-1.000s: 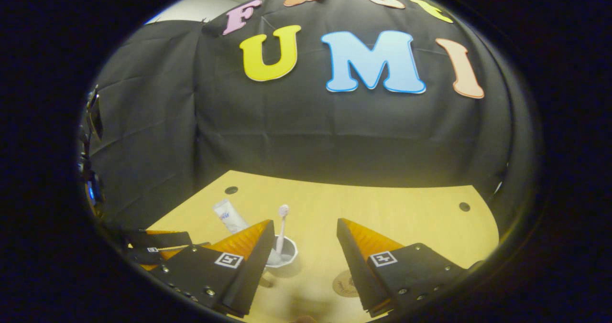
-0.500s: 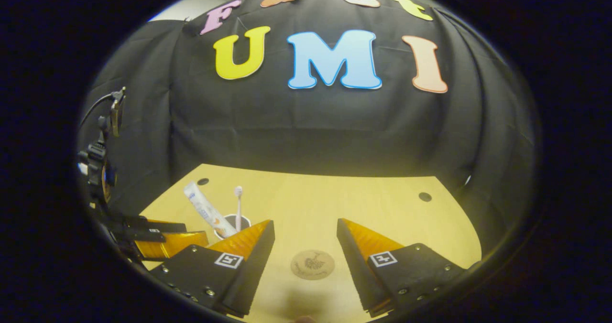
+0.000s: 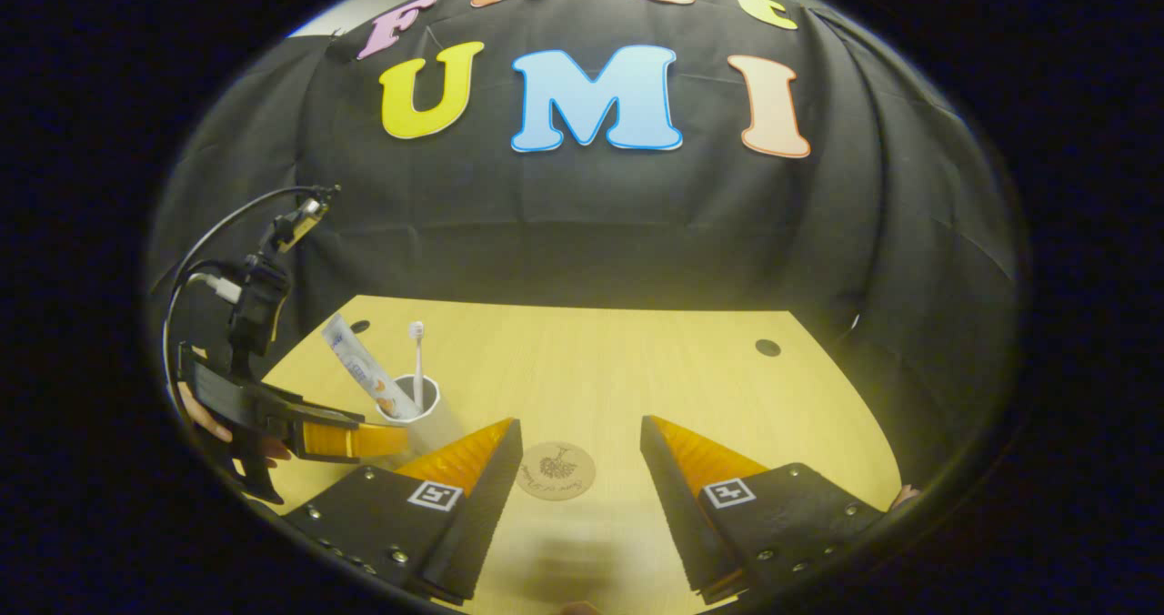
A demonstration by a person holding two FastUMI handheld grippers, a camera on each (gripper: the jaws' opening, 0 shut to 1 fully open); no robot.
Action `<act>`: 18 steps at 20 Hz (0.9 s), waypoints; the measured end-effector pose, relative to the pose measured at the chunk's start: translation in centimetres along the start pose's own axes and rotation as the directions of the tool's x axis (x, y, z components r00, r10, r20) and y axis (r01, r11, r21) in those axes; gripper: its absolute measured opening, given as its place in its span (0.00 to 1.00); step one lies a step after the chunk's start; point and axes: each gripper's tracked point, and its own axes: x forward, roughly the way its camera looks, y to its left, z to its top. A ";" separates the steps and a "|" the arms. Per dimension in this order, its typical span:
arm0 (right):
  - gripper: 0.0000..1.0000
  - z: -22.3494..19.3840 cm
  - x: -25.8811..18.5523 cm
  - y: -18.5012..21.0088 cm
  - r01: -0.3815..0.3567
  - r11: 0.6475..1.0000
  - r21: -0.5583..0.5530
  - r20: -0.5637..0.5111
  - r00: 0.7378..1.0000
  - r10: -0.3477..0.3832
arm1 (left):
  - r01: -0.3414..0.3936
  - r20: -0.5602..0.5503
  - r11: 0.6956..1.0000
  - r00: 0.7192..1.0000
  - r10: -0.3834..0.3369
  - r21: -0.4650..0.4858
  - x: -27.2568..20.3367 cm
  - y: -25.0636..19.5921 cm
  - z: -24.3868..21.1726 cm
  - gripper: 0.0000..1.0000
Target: Put the toothbrush and toothpaste on the desktop into the cup, then pick up the cup and place it on the coaster on the desktop.
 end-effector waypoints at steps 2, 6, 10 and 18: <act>0.81 -0.6 0.0 0.0 -0.005 1.000 -0.006 -0.018 1.000 0.005 | -0.013 -0.056 1.000 0.998 0.014 0.014 0.9 0.0 -0.5 0.92; 0.81 -1.4 -0.1 0.0 -0.017 1.000 -0.018 -0.043 0.999 0.016 | -0.028 -0.130 0.999 0.991 0.031 0.021 2.0 0.3 -0.7 0.92; 0.81 -1.9 0.2 -0.1 -0.027 0.999 -0.019 -0.063 0.998 0.026 | -0.043 -0.174 0.998 0.983 0.051 0.051 3.2 0.7 -1.0 0.92; 0.81 -2.6 0.7 -1.5 -0.016 1.000 0.002 -0.095 0.995 0.016 | -0.058 -0.226 0.996 0.971 0.073 0.073 5.6 0.9 -1.5 0.79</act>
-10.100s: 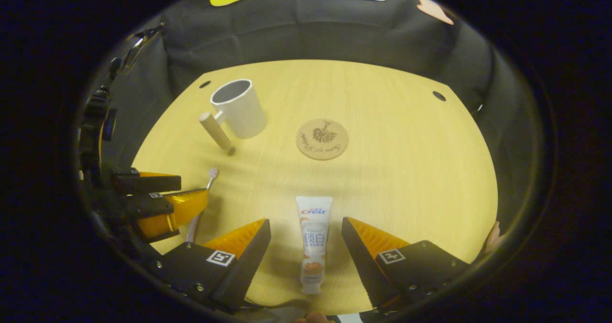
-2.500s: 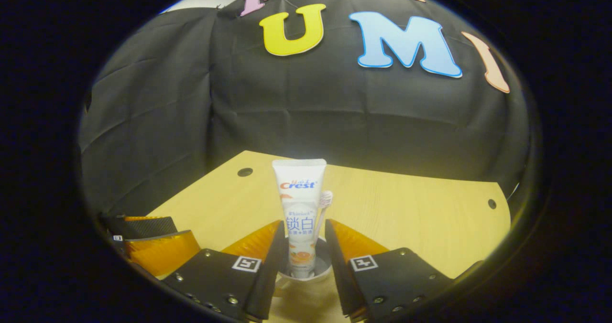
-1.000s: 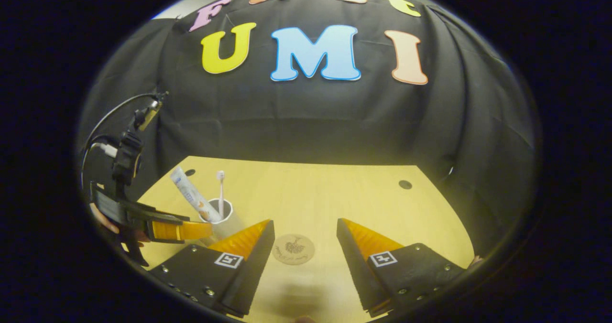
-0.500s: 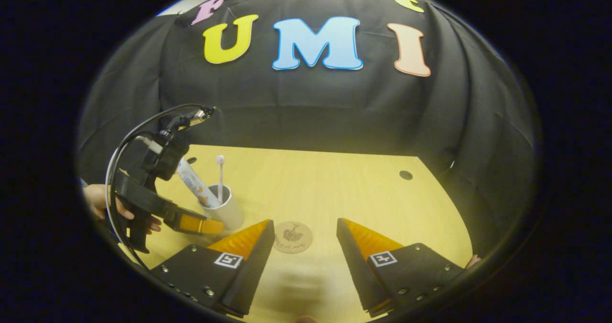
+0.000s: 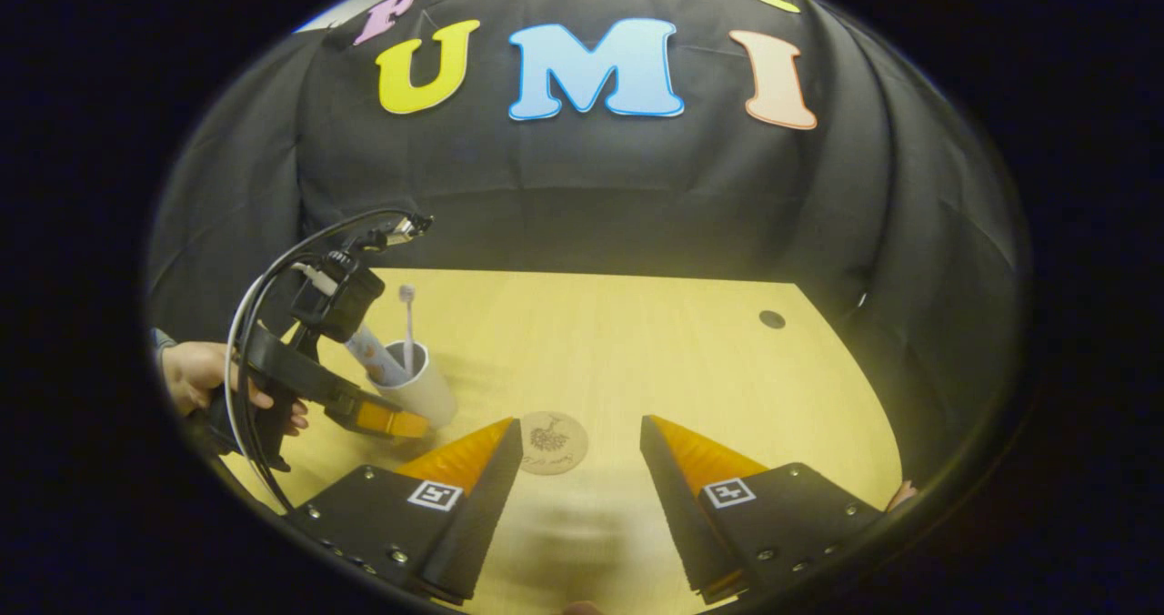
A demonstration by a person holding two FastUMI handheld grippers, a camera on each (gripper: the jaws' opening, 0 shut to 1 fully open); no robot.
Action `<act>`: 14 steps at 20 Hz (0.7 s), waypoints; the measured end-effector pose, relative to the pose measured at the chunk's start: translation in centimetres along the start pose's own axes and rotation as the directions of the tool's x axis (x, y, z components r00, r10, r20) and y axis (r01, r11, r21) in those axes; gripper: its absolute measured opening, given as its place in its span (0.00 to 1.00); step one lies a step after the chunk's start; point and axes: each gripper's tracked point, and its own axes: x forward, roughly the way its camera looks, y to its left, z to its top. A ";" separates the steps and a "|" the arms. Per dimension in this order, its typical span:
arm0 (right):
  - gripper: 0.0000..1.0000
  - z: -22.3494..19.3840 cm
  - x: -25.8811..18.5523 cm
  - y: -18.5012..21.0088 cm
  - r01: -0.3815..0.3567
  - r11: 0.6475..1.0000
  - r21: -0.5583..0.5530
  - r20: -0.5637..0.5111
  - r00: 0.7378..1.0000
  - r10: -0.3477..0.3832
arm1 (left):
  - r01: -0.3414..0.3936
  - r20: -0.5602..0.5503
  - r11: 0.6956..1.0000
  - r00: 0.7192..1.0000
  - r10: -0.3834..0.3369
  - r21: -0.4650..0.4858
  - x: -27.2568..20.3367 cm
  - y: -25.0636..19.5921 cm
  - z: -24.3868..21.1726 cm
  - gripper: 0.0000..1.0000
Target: Put the toothbrush and toothpaste on the desktop into the cup, then pick up the cup and place it on the coaster on the desktop.
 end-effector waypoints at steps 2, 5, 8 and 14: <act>0.81 -0.3 0.1 -0.4 0.006 1.000 0.004 -0.007 1.000 -0.006 | -0.007 -0.008 1.000 1.000 0.007 -0.007 0.5 0.3 -0.1 0.75; 0.81 -0.4 0.3 -0.8 0.009 1.000 0.016 -0.016 1.000 -0.009 | -0.006 -0.022 1.000 1.000 0.006 -0.020 0.9 0.6 -0.4 0.71; 0.81 -0.4 0.5 -0.9 0.012 1.000 0.018 -0.021 1.000 -0.011 | 0.006 -0.037 0.999 0.999 -0.007 -0.037 1.3 0.4 -0.9 0.57; 0.81 -0.6 0.8 -0.7 0.010 1.000 0.009 -0.037 0.999 -0.009 | -0.025 -0.051 1.000 0.998 0.025 -0.004 1.6 0.8 -0.9 0.40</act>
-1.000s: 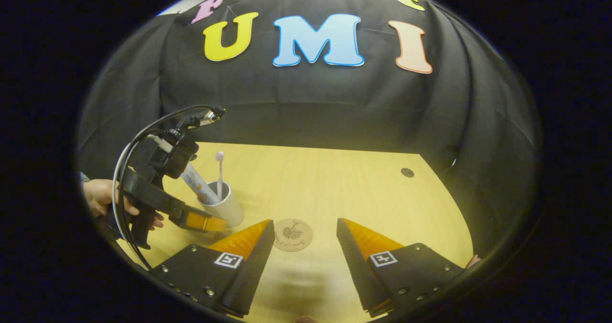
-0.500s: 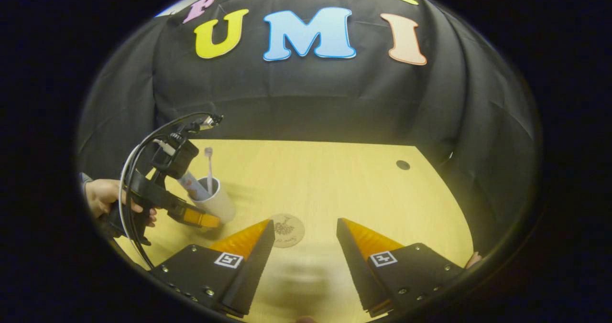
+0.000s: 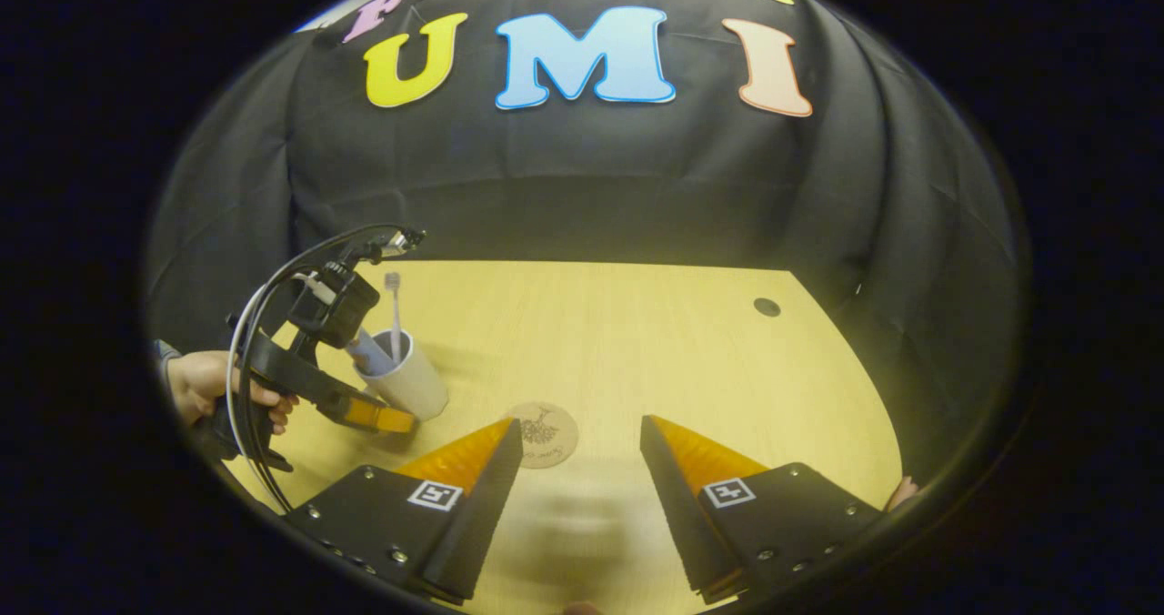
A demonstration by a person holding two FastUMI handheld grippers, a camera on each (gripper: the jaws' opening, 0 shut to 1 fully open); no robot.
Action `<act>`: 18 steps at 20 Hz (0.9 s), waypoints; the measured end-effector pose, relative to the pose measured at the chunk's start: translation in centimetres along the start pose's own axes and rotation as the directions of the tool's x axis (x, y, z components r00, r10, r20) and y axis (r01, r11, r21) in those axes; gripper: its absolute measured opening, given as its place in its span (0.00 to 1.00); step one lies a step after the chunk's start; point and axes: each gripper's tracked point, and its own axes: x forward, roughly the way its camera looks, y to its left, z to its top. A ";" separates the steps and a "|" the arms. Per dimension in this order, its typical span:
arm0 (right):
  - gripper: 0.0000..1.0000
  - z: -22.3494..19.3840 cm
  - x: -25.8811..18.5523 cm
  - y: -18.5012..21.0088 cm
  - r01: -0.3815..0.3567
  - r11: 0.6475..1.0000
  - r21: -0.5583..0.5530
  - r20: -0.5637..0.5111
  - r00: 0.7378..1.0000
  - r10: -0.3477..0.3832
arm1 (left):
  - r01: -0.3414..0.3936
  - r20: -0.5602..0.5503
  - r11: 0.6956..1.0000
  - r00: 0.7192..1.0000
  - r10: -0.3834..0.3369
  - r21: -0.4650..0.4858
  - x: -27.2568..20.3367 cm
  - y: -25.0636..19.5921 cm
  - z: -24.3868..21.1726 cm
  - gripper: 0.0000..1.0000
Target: Put the toothbrush and toothpaste on the desktop into the cup, then pick up the cup and place it on the coaster on the desktop.
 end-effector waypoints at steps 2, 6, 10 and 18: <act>0.81 -0.2 0.0 -0.1 0.000 1.000 0.002 -0.005 1.000 0.000 | -0.006 0.014 1.000 1.000 0.005 0.021 0.2 0.0 0.0 0.44; 0.81 -0.4 0.1 -0.3 0.002 1.000 0.011 -0.014 1.000 -0.001 | -0.036 0.048 0.997 0.998 0.033 0.064 0.3 0.0 0.3 0.37; 0.81 -0.2 0.2 -0.3 0.003 1.000 0.027 -0.017 1.000 -0.003 | -0.027 0.052 0.997 0.998 0.023 0.074 -0.1 -0.6 0.3 0.33; 0.81 0.1 0.2 -0.4 0.013 0.999 0.044 -0.012 1.000 -0.012 | 0.026 0.063 0.981 0.997 -0.039 0.191 -1.8 -5.5 0.9 0.37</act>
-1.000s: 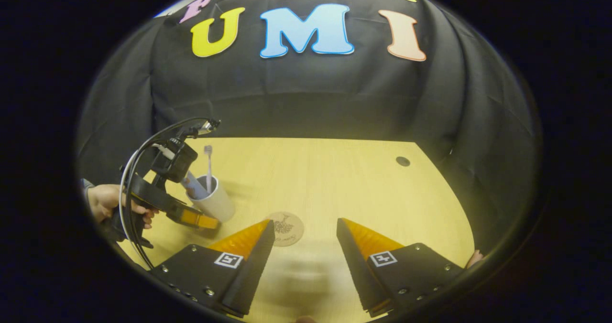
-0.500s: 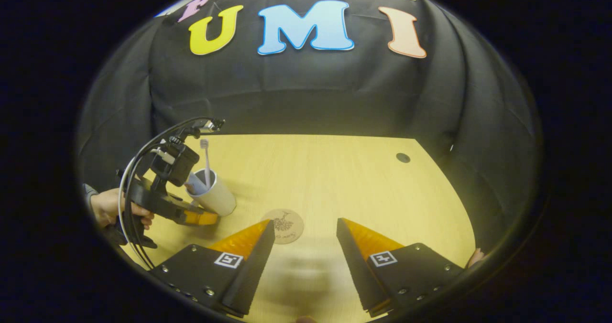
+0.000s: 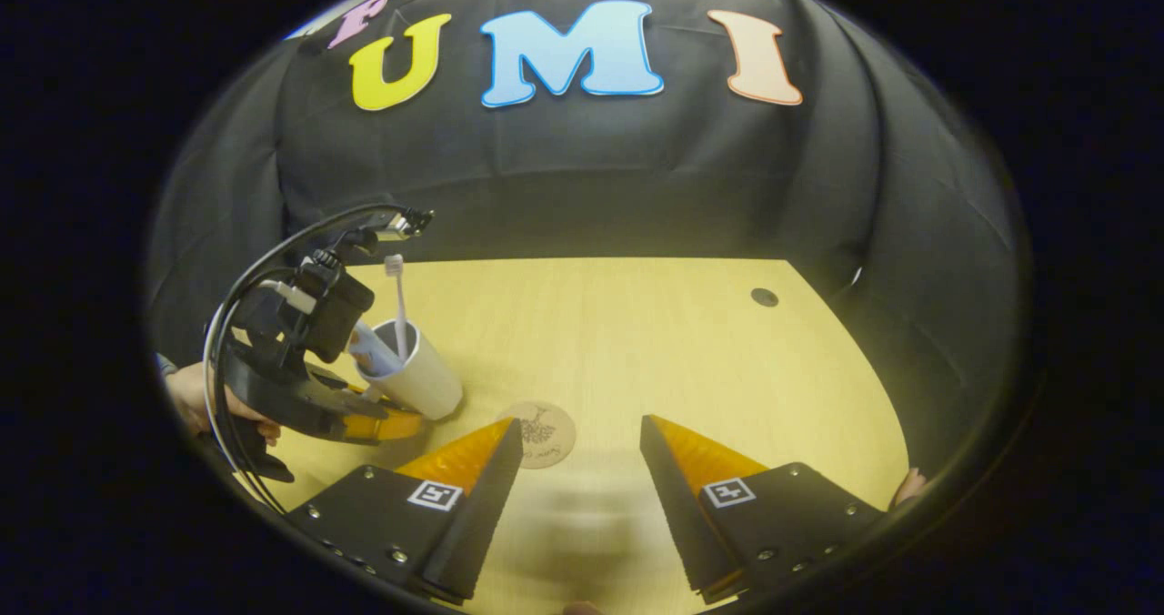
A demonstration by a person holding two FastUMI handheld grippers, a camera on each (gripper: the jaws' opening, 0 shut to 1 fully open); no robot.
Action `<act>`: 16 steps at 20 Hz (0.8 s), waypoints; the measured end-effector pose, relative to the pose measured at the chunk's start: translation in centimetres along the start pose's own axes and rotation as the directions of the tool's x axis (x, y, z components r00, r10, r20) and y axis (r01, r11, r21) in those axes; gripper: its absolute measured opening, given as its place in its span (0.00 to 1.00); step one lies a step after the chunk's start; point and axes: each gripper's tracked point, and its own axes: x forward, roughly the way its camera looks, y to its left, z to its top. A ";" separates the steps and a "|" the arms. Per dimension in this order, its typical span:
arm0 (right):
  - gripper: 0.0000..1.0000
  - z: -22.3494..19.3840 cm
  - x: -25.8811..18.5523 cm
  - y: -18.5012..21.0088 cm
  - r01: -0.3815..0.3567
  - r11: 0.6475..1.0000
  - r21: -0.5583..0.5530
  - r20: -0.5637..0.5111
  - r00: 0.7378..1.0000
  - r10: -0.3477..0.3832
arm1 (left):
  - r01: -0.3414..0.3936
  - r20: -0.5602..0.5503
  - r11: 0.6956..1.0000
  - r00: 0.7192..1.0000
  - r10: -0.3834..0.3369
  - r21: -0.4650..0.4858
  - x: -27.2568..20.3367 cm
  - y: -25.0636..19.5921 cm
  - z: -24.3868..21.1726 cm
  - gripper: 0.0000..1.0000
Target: Put the toothbrush and toothpaste on the desktop into the cup, then pick up the cup and place it on the coaster on the desktop.
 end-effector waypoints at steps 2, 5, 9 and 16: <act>0.81 0.1 -0.1 -0.1 0.007 1.000 0.004 0.005 1.000 -0.007 | 0.031 -0.006 0.999 0.999 -0.031 0.028 0.3 -2.2 0.3 0.43; 0.81 0.0 -0.5 -0.5 0.021 1.000 0.018 0.010 1.000 -0.021 | 0.071 -0.014 0.996 0.997 -0.070 0.061 0.7 -5.9 1.1 0.37; 0.81 0.2 -0.6 -1.0 0.047 0.998 0.045 0.014 0.999 -0.047 | 0.091 -0.033 0.992 0.996 -0.088 0.093 2.1 -8.7 1.8 0.39; 0.81 0.3 -1.5 -1.9 0.067 0.990 0.122 0.017 0.997 -0.069 | 0.082 -0.089 0.990 0.994 -0.071 0.118 3.4 -10.4 1.6 0.43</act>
